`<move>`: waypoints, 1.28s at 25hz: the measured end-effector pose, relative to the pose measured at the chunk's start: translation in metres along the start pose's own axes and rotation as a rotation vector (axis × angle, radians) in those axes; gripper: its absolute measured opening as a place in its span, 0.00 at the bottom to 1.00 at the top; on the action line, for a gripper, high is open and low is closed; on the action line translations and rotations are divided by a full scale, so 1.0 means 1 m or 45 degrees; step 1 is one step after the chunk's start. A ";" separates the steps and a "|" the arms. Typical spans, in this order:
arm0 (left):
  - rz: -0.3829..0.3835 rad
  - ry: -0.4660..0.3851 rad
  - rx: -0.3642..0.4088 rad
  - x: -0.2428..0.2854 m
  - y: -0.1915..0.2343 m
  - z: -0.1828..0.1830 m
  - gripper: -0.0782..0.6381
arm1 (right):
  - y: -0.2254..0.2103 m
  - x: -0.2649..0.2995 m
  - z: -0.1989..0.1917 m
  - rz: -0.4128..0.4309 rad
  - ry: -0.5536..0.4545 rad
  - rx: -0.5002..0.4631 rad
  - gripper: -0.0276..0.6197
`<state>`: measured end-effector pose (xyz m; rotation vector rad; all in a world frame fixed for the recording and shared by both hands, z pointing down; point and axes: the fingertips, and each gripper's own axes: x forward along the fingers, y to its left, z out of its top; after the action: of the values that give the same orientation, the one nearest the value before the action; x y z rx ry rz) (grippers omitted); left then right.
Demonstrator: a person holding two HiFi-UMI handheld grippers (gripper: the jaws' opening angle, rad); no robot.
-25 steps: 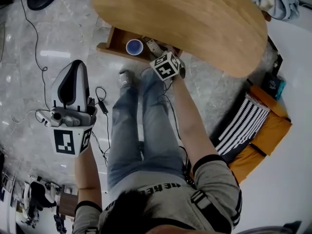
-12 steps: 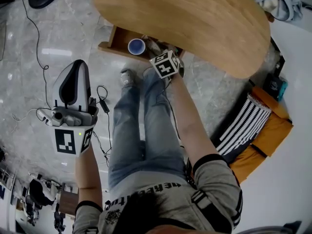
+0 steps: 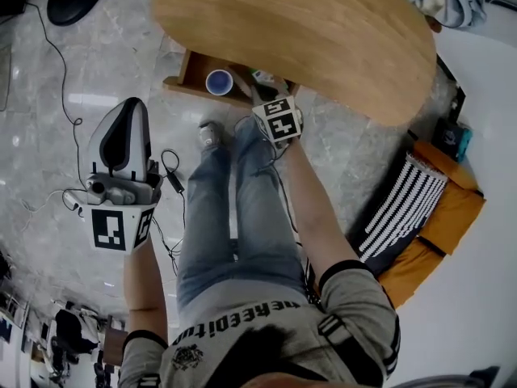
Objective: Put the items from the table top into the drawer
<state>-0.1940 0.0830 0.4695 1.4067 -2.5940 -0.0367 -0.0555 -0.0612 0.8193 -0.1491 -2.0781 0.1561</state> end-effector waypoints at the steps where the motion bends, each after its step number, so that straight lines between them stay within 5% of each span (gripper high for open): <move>1: -0.008 -0.006 0.001 0.000 -0.002 0.004 0.13 | 0.002 -0.008 0.002 -0.004 -0.022 0.021 0.05; 13: -0.145 -0.057 -0.006 0.001 -0.041 0.064 0.13 | 0.010 -0.125 0.039 -0.149 -0.309 0.152 0.05; 32: -0.253 -0.108 0.040 -0.013 -0.099 0.151 0.13 | 0.020 -0.308 0.104 -0.305 -0.665 0.168 0.05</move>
<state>-0.1324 0.0287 0.3079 1.7048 -2.5203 -0.0863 0.0055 -0.0994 0.5013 0.2472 -2.5739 0.2004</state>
